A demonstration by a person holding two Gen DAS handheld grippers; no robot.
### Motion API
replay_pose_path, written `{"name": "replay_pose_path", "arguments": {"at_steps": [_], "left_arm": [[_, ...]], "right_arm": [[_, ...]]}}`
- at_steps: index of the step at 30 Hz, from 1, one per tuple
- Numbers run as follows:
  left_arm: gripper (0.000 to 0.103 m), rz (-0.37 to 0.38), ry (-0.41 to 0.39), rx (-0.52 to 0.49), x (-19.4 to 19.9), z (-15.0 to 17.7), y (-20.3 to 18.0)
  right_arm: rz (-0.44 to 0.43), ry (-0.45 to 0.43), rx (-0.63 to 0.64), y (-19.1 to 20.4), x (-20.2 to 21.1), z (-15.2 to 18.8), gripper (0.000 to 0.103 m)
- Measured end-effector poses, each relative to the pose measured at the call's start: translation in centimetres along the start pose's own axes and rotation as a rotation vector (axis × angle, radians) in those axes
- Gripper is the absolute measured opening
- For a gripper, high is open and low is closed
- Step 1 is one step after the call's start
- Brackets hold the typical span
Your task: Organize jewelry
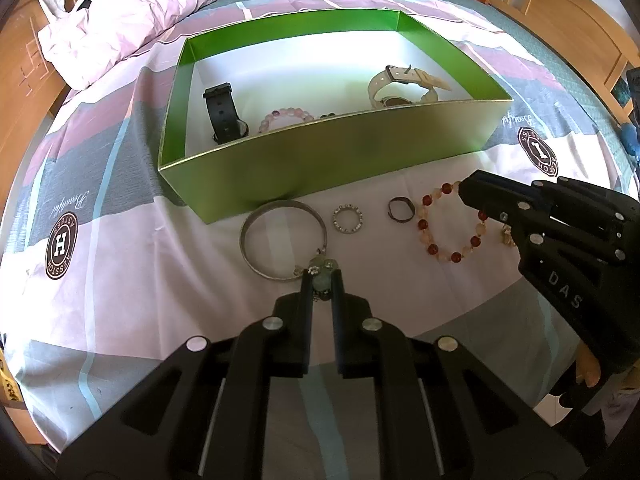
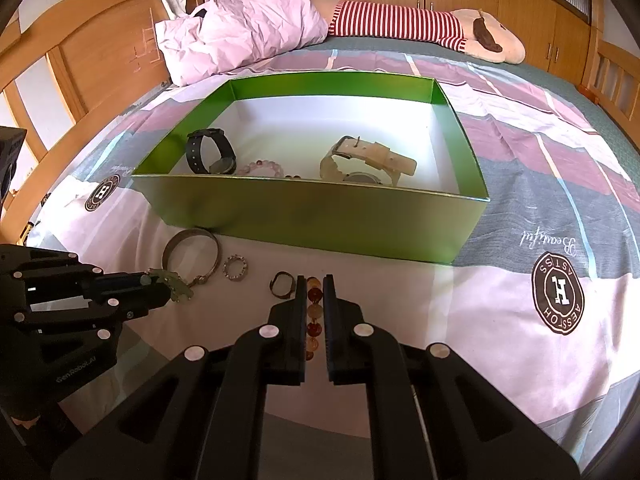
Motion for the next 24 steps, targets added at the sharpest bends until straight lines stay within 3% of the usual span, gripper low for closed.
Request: {"name": "replay_pose_path", "arguments": {"at_steps": [14, 24], "left_arm": [[0.009, 0.001, -0.011, -0.001, 0.1, 0.0, -0.1], [0.009, 0.006, -0.089, -0.011, 2.9, -1.0, 0.0]], "right_arm": [[-0.002, -0.021, -0.011, -0.2, 0.5, -0.2, 0.007], [-0.039, -0.080, -0.031, 0.0, 2.6, -1.3, 0.007]]}}
Point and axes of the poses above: each gripper's, at about its wrist camera, not at the fingertips, and x roughly against the way its jaws point, y to its left, z to its underside, the point moved 2 cm from there along -x, roughly the way its jaws point, and after that the axes turned 6 degrees about x, right-handed, at the moved point
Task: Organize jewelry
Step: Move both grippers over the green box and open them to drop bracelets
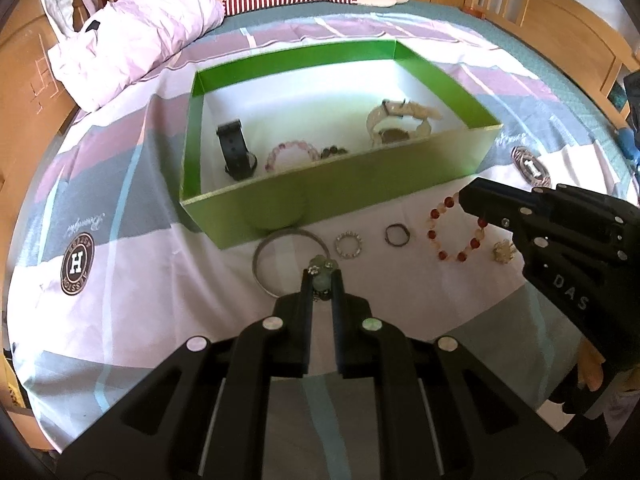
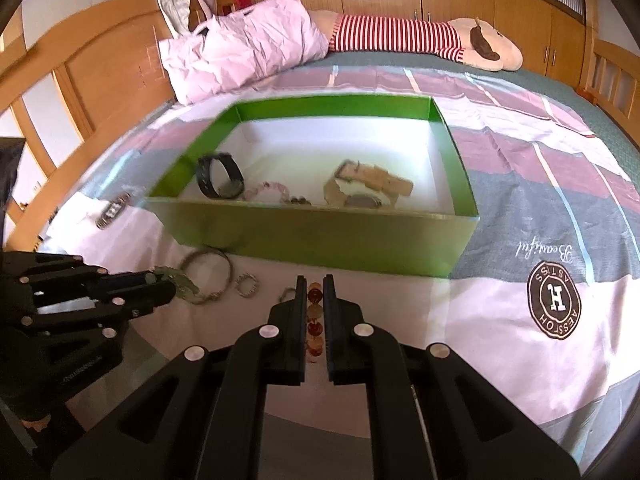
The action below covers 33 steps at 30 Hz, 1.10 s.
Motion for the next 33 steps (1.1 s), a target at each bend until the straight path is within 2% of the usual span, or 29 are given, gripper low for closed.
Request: {"name": "replay_pose_path", "arguments": {"at_steps": [3, 6, 9, 11, 13, 18, 20, 22, 24, 27, 29, 30, 31, 33], "left_arm": [[0.009, 0.063, -0.031, 0.036, 1.9, -1.9, 1.0], [0.009, 0.144, -0.047, 0.106, 3.1, -5.4, 3.0], [0.009, 0.147, -0.063, 0.148, 2.8, -8.8, 4.4], [0.009, 0.169, -0.049, 0.178, 1.7, -10.6, 4.9], [0.009, 0.184, -0.014, 0.220, -0.4, -12.9, 5.3], [0.012, 0.133, 0.032, 0.233, -5.6, -16.5, 5.0], [0.026, 0.116, 0.062, 0.244, -7.4, -17.0, 5.0], [0.027, 0.100, 0.080, 0.246, -8.3, -17.1, 5.0], [0.031, 0.089, 0.085, 0.247, -7.8, -16.4, 5.1], [0.034, 0.097, 0.079, 0.186, -5.4, -14.1, 4.9], [0.046, 0.086, 0.074, 0.122, -3.5, -12.0, 4.6], [0.050, 0.085, 0.073, 0.086, -2.3, -10.1, 4.5], [0.057, 0.086, 0.071, 0.067, -1.6, -8.8, 4.5], [0.062, 0.082, 0.066, 0.051, -0.9, -6.2, 4.8]], "right_arm": [[-0.007, -0.066, 0.000, 0.0, 2.1, -1.9, 0.007], [-0.050, -0.125, -0.028, -0.8, 3.8, -4.8, 0.007], [-0.070, -0.152, -0.047, -2.2, 3.5, -8.0, 0.007], [-0.039, -0.159, -0.031, -3.1, 2.3, -9.8, 0.007], [-0.053, -0.138, -0.054, -4.4, 0.1, -11.3, 0.007], [-0.026, -0.041, -0.088, -6.5, -5.3, -12.2, 0.007], [-0.001, 0.007, -0.071, -6.7, -6.7, -11.7, 0.012], [-0.008, 0.016, -0.082, -6.9, -6.4, -11.4, 0.027], [-0.040, 0.001, -0.093, -6.9, -4.8, -11.4, 0.034], [-0.078, -0.004, -0.067, -6.2, -1.9, -11.0, 0.035], [-0.107, 0.011, -0.039, -5.7, 0.2, -9.8, 0.035], [-0.127, 0.026, -0.027, -5.5, 1.1, -8.5, 0.039], [-0.134, 0.038, -0.024, -5.5, 1.4, -7.6, 0.050], [-0.105, 0.090, -0.047, -5.9, 1.4, -4.5, 0.067]]}}
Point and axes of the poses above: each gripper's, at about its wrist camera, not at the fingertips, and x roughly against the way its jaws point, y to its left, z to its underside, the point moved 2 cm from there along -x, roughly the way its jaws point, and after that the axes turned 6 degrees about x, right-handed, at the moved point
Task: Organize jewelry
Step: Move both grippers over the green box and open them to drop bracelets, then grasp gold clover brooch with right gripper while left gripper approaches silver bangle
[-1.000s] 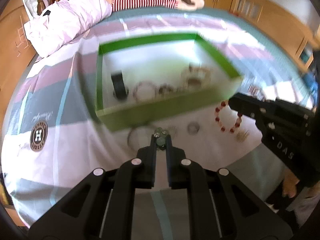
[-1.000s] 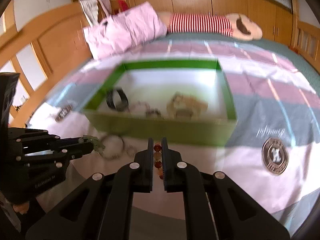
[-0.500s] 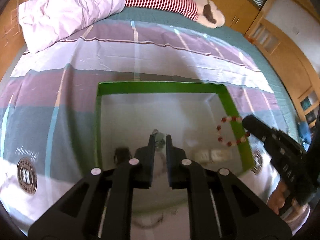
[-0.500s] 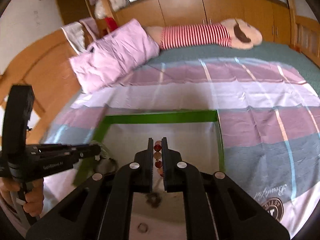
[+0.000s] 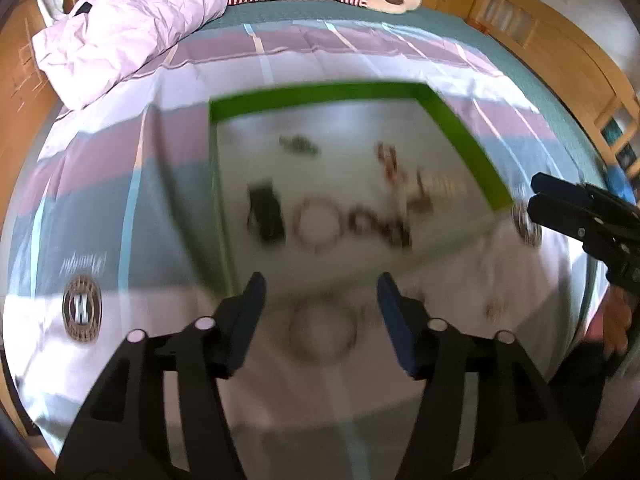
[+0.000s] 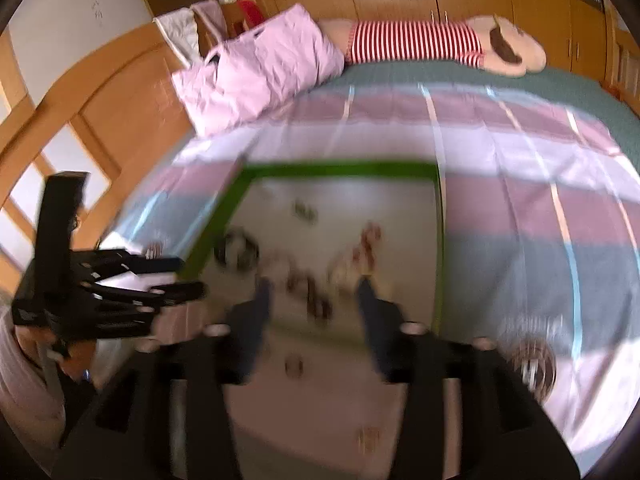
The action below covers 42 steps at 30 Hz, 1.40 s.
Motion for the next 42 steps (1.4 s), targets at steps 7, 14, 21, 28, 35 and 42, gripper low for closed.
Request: {"name": "replay_pose_path", "arguments": {"at_steps": [7, 14, 21, 28, 35, 42], "left_arm": [[0.065, -0.070, 0.084, 0.059, -4.6, 4.4, 0.5], [0.076, -0.102, 0.055, -0.012, -5.7, 4.7, -1.3], [0.076, -0.122, 0.070, -0.022, -6.9, 4.7, -1.7], [0.076, -0.130, 0.087, -0.017, -7.6, 4.6, -1.7], [0.062, -0.146, 0.074, -0.039, -8.0, 4.7, -2.0], [0.061, -0.157, 0.067, -0.022, -7.6, 4.7, -1.9]], "right_arm": [[0.092, 0.243, -0.069, -1.5, -3.4, 7.3, 0.068], [0.150, 0.311, 0.013, -0.2, -5.5, 9.1, 0.068], [0.158, 0.312, 0.041, 0.8, -6.4, 8.8, 0.068], [0.181, 0.300, 0.071, 1.3, -6.9, 9.0, 0.066], [0.189, 0.289, 0.100, 1.6, -6.8, 8.9, 0.054], [0.169, 0.266, 0.110, 2.1, -6.8, 8.4, 0.019]]}}
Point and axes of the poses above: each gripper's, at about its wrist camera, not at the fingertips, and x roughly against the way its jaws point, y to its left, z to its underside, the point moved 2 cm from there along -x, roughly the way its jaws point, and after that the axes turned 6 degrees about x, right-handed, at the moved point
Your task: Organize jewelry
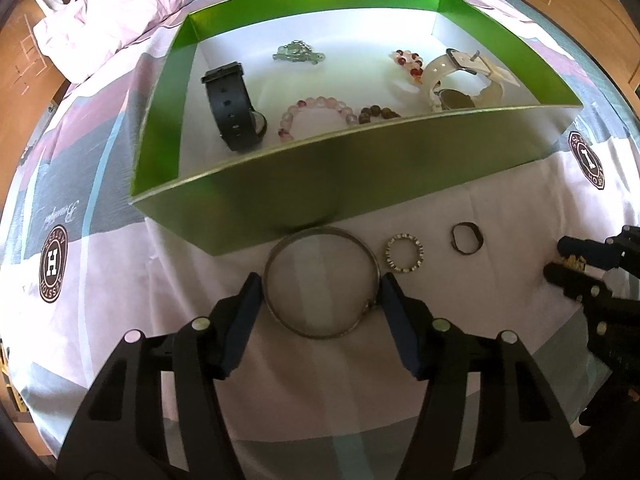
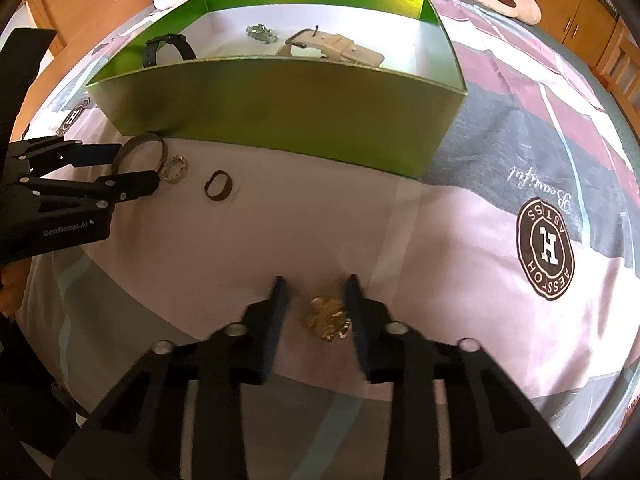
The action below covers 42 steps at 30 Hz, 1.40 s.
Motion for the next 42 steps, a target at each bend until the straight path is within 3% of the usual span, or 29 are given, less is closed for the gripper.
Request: {"name": "replay_pose_path", "arguments": {"at_steps": [9, 15, 22, 42], "left_arm": [[0.061, 0.023, -0.079, 0.041, 3.9, 0.2, 1.4], [0.061, 0.022, -0.090, 0.071, 4.3, 0.5, 1.7], [0.061, 0.008, -0.118, 0.059, 5.1, 0.5, 1.8], [0.061, -0.001, -0.092, 0.034, 4.2, 0.9, 1.0]], "right_arm": [[-0.052, -0.094, 0.014, 0.7, 1.7, -1.4, 0.017], [-0.064, -0.114, 0.014, 1.3, 1.3, -1.6, 0.017], [-0.110, -0.204, 0.043, 3.2, 2.7, -2.7, 0.017], [-0.100, -0.170, 0.067, 4.2, 1.3, -2.4, 0.017]]}}
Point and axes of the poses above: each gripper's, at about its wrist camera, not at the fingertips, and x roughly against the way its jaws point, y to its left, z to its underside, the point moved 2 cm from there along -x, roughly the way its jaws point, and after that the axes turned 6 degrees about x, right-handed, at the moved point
